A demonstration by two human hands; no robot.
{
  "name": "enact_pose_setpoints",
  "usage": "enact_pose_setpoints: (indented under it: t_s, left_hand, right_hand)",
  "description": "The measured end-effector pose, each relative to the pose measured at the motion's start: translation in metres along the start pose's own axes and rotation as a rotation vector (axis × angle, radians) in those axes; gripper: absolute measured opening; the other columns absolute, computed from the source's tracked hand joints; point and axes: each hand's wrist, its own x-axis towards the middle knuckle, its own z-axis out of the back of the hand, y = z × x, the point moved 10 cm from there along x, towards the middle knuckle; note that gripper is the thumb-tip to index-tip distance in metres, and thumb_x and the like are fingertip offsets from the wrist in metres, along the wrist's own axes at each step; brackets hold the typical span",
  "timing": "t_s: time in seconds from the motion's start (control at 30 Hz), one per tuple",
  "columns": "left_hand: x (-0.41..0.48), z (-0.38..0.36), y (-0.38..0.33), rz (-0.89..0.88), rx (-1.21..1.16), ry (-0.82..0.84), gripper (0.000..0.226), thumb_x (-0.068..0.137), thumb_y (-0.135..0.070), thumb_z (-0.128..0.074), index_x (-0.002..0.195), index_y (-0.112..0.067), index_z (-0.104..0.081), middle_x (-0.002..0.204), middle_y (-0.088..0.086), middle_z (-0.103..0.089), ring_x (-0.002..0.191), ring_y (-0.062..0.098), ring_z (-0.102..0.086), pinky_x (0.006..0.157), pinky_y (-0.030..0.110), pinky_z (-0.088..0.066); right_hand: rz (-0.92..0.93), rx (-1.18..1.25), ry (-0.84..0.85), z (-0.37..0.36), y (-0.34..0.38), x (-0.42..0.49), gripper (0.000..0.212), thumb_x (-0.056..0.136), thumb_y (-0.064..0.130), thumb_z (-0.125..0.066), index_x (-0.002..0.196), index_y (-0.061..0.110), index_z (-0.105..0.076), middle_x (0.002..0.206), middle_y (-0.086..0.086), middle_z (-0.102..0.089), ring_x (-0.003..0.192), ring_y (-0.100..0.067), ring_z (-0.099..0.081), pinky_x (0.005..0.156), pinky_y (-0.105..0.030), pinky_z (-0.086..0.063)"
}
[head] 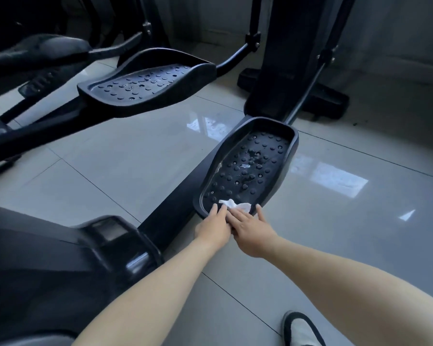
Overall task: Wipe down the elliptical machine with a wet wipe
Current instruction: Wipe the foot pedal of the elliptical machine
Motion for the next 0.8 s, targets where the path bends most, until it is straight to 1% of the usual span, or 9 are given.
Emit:
enact_pose_setpoints:
  t_s: [0.07,0.2,0.33,0.4,0.53,0.6,0.63,0.7,0.8]
  left_hand:
    - [0.001,0.0,-0.007,-0.008,0.038,0.015,0.061,0.104,-0.028,-0.042,0.159,-0.028,-0.017,0.17,0.001,-0.009,0.14,0.027,-0.046,0.1,0.041,-0.045]
    - [0.006,-0.003,-0.021,0.011,0.109,0.059,0.078,0.104,-0.048,-0.045,0.163,-0.027,0.001,0.17,0.015,-0.005,0.143,0.036,-0.042,0.107,0.045,-0.042]
    - [0.012,0.002,-0.023,0.025,0.162,0.028,0.084,0.101,-0.053,-0.048,0.163,-0.028,0.003,0.167,0.013,-0.014,0.138,0.032,-0.047,0.103,0.041,-0.044]
    - [0.015,0.006,-0.02,0.028,0.174,0.018,0.089,0.098,-0.059,-0.051,0.163,-0.028,0.001,0.165,0.012,-0.018,0.136,0.03,-0.05,0.1,0.04,-0.046]
    - [0.019,0.005,-0.019,0.029,0.142,0.034,0.089,0.097,-0.057,-0.052,0.162,-0.033,0.003,0.162,0.009,-0.021,0.127,0.026,-0.056,0.096,0.04,-0.049]
    - [0.019,0.005,-0.019,0.033,0.138,0.025,0.088,0.098,-0.057,-0.052,0.162,-0.034,0.004,0.162,0.008,-0.021,0.129,0.025,-0.054,0.102,0.041,-0.046]
    - [0.019,0.006,-0.019,0.032,0.143,0.013,0.088,0.098,-0.058,-0.052,0.162,-0.034,0.004,0.162,0.009,-0.022,0.133,0.025,-0.051,0.106,0.042,-0.042]
    - [0.019,0.01,-0.021,0.024,0.161,-0.009,0.092,0.096,-0.064,-0.052,0.163,-0.032,0.002,0.162,0.009,-0.022,0.142,0.024,-0.042,0.112,0.04,-0.035]
    - [0.017,0.013,-0.02,0.036,0.17,-0.028,0.094,0.095,-0.066,-0.053,0.163,-0.029,0.001,0.161,0.007,-0.024,0.141,0.027,-0.04,0.116,0.036,-0.032]
  right_hand:
    - [0.01,-0.096,0.023,0.004,-0.008,-0.002,0.055,0.107,0.027,-0.03,0.161,0.023,-0.018,0.168,0.008,-0.014,0.155,-0.01,-0.008,0.12,-0.06,0.012]
    - [-0.122,-0.155,0.052,0.024,-0.037,-0.001,0.055,0.109,0.032,-0.02,0.162,0.017,-0.016,0.17,0.002,-0.007,0.157,-0.014,0.002,0.118,-0.061,0.016]
    - [-0.246,-0.148,0.048,0.037,-0.054,0.0,0.062,0.107,0.029,-0.026,0.163,0.009,-0.009,0.171,-0.003,0.0,0.157,-0.018,0.01,0.12,-0.061,0.015]
    - [-0.225,-0.098,0.044,0.031,-0.046,0.003,0.064,0.104,0.026,-0.035,0.162,0.008,-0.015,0.17,-0.005,-0.01,0.157,-0.02,0.005,0.12,-0.059,0.016]
    - [-0.047,0.035,0.027,0.024,-0.022,0.0,0.051,0.093,0.011,-0.043,0.144,0.013,-0.048,0.147,0.004,-0.047,0.149,-0.017,-0.027,0.119,-0.049,0.021]
    - [0.007,0.04,0.035,0.024,-0.021,-0.005,0.053,0.089,0.005,-0.041,0.14,0.014,-0.052,0.14,0.007,-0.051,0.145,-0.015,-0.033,0.122,-0.053,0.019]
    - [0.017,0.018,0.028,0.026,-0.025,-0.005,0.055,0.09,0.006,-0.04,0.143,0.016,-0.049,0.142,0.008,-0.049,0.147,-0.015,-0.03,0.122,-0.056,0.017]
    - [-0.01,-0.044,0.012,0.03,-0.037,-0.002,0.053,0.101,0.016,-0.035,0.154,0.019,-0.037,0.155,0.005,-0.036,0.155,-0.019,-0.011,0.12,-0.059,0.02]
    - [-0.172,-0.071,-0.013,0.039,-0.062,0.007,0.055,0.11,0.032,-0.022,0.161,0.012,-0.019,0.167,-0.003,-0.015,0.157,-0.02,0.007,0.118,-0.058,0.02]
